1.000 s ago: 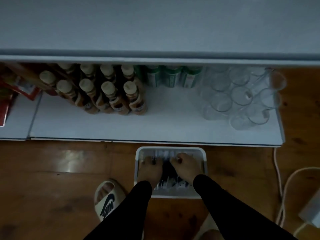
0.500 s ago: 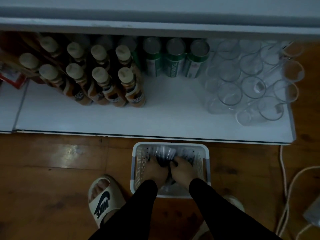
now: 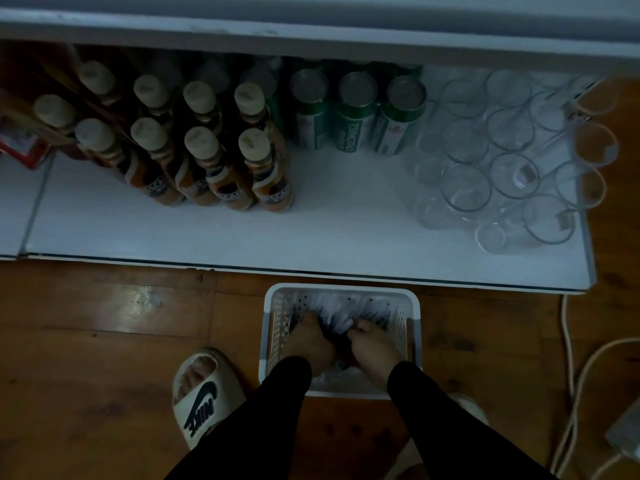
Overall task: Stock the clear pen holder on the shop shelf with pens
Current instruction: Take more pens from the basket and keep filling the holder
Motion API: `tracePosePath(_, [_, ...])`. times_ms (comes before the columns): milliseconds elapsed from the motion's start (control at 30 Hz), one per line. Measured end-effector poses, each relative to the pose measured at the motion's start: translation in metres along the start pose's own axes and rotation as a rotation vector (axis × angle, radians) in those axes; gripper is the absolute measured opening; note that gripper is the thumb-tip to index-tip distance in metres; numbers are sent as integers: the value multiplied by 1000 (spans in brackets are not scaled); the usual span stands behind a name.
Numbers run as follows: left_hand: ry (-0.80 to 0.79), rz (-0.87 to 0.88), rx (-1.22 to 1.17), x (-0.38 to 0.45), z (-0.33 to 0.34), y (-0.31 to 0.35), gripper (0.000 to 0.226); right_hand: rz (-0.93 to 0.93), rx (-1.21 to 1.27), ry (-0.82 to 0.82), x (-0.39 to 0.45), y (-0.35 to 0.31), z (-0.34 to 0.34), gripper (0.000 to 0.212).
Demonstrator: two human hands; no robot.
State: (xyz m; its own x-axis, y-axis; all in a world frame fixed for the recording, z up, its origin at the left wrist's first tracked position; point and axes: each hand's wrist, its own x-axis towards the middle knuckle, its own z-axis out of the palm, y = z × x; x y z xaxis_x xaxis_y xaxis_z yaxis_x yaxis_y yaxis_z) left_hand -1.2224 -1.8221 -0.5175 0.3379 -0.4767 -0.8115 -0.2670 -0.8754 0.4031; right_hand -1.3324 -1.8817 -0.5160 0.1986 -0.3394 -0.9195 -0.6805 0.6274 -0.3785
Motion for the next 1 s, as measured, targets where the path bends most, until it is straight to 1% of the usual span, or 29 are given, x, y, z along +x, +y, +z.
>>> tracePosePath(133, [-68, 37, -70, -1, -6, -1, 33, 22, 99, -4, -3, -1, 2, 21])
tracePosePath(267, [-110, 110, -133, -7, -16, 2, 12, 5, 107, 0, -13, -7, 3, 23])
tracePosePath(300, [-137, 121, -165, -9, -18, 3, 11, 2, 120, -4, -16, -8, 2, 23])
tracePosePath(433, [-249, 163, -248, -21, -32, 10, 32, -52, 198, -51, -31, -10, -6, 20])
tracePosePath(633, [-372, 271, -302, -79, -76, 56, 21, -205, 266, -77, -84, -36, -30, 17])
tracePosePath(700, [-355, 327, -321, -105, -90, 73, 24, -258, 323, -79, -109, -49, -39, 18])
tracePosePath(833, [-231, 452, -303, -158, -121, 98, 35, -387, 355, -44, -173, -85, -48, 9])
tracePosePath(933, [-176, 506, -316, -199, -147, 111, 23, -493, 355, 0, -215, -111, -51, 10])
tracePosePath(1000, [-169, 534, -320, -226, -166, 116, 5, -562, 325, 20, -243, -125, -51, 10])
